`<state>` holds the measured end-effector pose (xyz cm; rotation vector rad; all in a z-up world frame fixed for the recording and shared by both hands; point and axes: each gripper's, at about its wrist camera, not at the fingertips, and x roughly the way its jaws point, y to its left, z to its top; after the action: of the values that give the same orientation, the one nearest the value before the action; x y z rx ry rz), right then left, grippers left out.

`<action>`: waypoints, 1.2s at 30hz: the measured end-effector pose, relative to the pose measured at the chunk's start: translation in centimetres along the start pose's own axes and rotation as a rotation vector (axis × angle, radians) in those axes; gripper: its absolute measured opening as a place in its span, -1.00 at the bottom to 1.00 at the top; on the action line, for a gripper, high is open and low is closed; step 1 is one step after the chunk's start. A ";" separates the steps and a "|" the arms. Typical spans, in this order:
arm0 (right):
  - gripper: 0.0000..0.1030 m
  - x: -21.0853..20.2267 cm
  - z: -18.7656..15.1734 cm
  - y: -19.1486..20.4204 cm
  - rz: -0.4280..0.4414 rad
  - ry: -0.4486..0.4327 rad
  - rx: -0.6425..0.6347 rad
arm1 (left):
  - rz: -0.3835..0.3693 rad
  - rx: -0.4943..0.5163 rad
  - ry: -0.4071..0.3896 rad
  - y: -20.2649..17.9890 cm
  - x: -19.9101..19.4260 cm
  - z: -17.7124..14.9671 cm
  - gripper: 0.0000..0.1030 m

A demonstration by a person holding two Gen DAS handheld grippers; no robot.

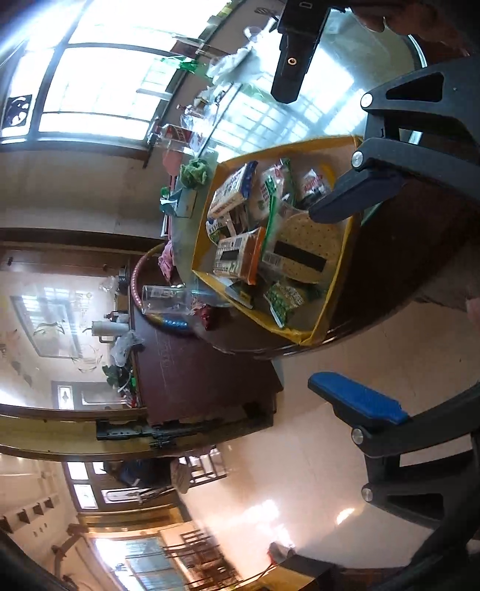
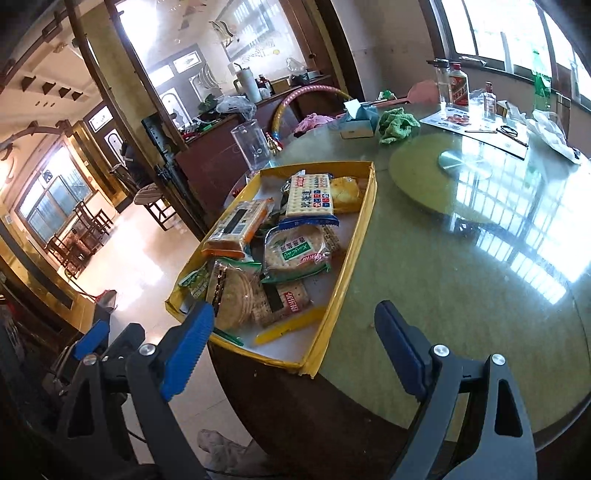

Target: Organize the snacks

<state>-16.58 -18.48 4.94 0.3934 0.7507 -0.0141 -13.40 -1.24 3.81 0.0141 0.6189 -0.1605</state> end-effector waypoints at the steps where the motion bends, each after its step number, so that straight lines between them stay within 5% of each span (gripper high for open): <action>1: 0.72 0.3 -0.2 0.2 0.007 0.009 0.001 | 0.000 0.009 0.003 -0.1 0.1 -0.1 0.61; 36: 0.72 0.2 -0.7 1.9 0.002 0.006 0.002 | 0.029 0.080 0.001 -0.4 -0.4 -0.4 0.61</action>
<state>-16.62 -16.48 5.03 0.3966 0.7563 -0.0115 -14.00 -1.58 3.69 0.1000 0.6127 -0.1575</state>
